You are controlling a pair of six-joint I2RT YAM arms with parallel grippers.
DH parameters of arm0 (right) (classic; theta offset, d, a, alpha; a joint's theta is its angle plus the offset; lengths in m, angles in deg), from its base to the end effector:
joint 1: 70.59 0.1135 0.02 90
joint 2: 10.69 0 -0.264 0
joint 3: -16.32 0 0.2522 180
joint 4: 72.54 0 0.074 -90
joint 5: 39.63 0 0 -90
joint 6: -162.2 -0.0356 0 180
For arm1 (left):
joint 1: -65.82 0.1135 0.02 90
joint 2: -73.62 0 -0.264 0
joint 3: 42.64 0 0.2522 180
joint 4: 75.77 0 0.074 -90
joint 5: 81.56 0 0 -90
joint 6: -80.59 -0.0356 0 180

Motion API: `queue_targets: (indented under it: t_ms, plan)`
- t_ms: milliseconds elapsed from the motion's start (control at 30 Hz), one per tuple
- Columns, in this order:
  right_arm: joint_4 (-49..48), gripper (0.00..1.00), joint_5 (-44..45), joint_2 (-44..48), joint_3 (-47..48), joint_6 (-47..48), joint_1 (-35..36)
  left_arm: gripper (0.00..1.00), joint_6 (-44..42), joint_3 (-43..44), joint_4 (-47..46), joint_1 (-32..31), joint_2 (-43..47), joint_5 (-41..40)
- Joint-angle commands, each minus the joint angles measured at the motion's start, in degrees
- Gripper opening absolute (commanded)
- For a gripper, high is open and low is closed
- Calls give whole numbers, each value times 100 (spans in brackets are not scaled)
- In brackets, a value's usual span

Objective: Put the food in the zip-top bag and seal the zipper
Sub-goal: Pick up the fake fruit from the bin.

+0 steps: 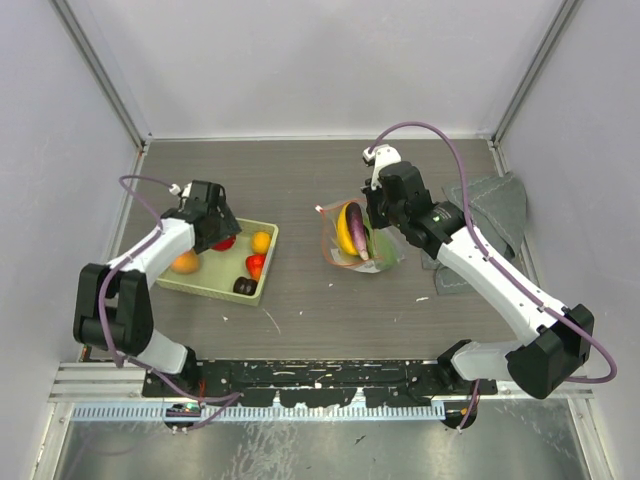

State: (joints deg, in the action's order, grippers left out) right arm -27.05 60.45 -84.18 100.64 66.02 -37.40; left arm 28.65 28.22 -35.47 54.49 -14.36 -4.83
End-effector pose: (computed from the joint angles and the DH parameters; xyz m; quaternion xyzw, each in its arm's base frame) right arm 0.2397 0.1494 0.3520 -0.1664 0.8673 0.0826 0.4618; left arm 0.3058 -0.0529 0.2115 -0.2519 0.9201 -0.0156 0.2995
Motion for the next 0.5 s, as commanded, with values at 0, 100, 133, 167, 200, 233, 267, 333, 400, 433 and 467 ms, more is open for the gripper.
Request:
queue_targets:
  t_ms: [0,100,133,167,200,233,267,333,400,433,467]
  plan:
    - [-237,0,-116,142,106,-30,-27,50,20,-140,-132,-49,678,335]
    - [-236,0,-149,137,106,-36,-23,49,-49,-207,-104,-193,1070,577]
    - [-236,0,-155,146,104,-40,-23,49,-72,-212,-79,-262,1171,654]
    - [-232,0,-163,155,113,-41,-23,49,-91,-217,-77,-350,1291,727]
    - [-236,0,-165,164,115,-36,-23,49,-97,-229,-79,-458,1398,786]
    - [-237,0,-173,168,118,-42,-23,49,-105,-245,-98,-580,1467,837]
    - [-235,0,-186,176,127,-43,-23,50,-102,-255,-133,-735,1702,895]
    - [-230,0,-219,170,147,-47,-23,50,-83,-302,-297,-1040,1947,1030]
    - [-227,0,-261,167,156,-48,-23,50,-81,-376,-534,-1380,2175,1165]
    - [-226,0,-287,164,152,-50,-23,50,-80,-409,-662,-1549,2275,1210]
    - [-224,0,-314,160,164,-53,-23,50,-80,-453,-785,-1752,2361,1254]
